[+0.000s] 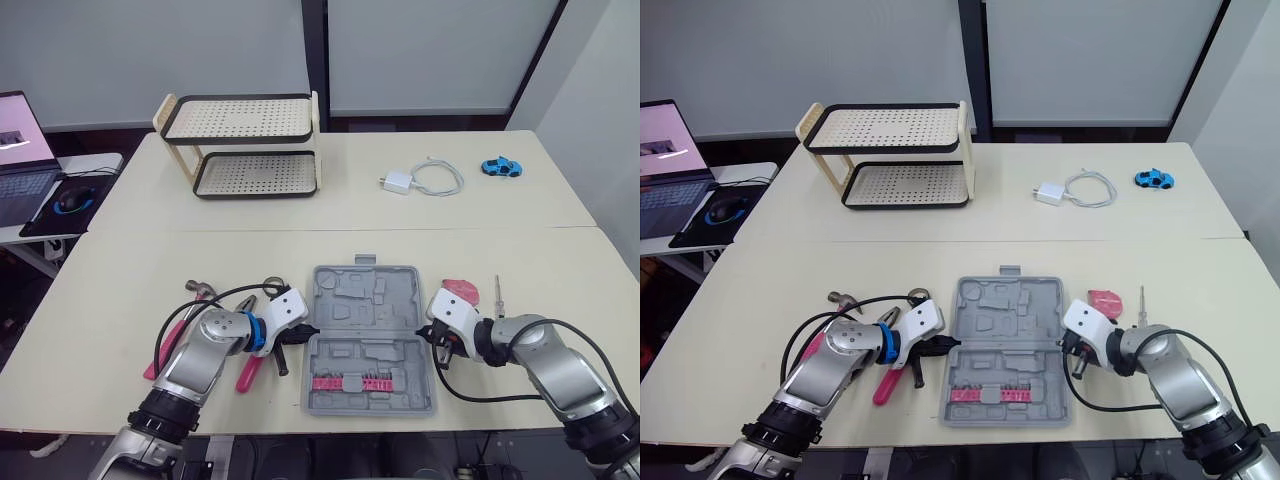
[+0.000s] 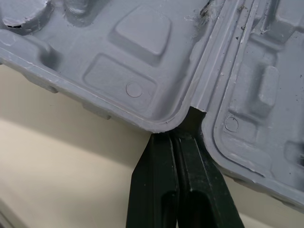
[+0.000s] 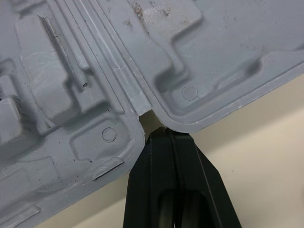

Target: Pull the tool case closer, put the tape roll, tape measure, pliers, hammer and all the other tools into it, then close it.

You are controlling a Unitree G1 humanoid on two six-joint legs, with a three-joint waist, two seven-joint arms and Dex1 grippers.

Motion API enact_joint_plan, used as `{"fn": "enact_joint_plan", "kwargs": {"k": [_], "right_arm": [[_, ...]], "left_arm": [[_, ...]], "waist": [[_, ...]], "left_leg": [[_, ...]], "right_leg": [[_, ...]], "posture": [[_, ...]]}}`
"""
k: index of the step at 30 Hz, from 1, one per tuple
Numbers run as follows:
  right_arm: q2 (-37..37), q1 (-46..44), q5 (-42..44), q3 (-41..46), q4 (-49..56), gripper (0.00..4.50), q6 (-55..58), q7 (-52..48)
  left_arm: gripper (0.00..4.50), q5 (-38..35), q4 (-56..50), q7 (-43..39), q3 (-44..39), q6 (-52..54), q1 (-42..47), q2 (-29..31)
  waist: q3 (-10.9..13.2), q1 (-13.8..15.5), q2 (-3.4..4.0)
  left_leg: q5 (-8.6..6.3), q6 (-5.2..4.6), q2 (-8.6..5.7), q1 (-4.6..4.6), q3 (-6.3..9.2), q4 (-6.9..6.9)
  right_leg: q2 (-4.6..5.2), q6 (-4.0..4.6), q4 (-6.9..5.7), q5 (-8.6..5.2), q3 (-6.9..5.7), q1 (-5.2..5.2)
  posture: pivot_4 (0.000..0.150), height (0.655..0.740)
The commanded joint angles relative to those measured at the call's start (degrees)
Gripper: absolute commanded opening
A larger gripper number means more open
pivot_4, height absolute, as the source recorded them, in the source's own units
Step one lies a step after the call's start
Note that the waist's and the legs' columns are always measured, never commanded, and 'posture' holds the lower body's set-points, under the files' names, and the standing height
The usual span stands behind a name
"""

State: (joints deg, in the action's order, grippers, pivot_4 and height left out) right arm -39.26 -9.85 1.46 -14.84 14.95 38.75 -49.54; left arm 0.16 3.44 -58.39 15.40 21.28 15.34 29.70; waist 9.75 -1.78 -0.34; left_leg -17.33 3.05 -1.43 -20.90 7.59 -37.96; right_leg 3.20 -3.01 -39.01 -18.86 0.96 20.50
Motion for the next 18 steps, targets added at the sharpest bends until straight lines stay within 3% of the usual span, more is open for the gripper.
{"fn": "enact_joint_plan", "kwargs": {"k": [1,18], "right_arm": [[0.5,-0.6,1.2,-0.2,2.7,0.00,-0.2,-0.1],[0.5,0.1,2.2,-0.3,4.4,0.00,1.6,-0.5]], "left_arm": [[0.02,-0.8,-1.5,-0.2,1.0,0.1,-0.4,0.0],[0.02,-1.4,-3.6,-0.4,1.2,1.1,-1.8,0.6]], "waist": [[0.0,0.0,0.00],[0.0,0.0,0.00]], "left_leg": [[0.00,0.00,0.00,0.00,0.00,0.00],[0.00,0.00,0.02,0.00,0.00,0.00]], "right_leg": [[0.00,0.00,0.00,0.00,0.00,0.00],[0.00,0.00,0.00,0.00,0.00,0.00]], "posture": [[0.150,0.7400],[0.150,0.7400]]}}
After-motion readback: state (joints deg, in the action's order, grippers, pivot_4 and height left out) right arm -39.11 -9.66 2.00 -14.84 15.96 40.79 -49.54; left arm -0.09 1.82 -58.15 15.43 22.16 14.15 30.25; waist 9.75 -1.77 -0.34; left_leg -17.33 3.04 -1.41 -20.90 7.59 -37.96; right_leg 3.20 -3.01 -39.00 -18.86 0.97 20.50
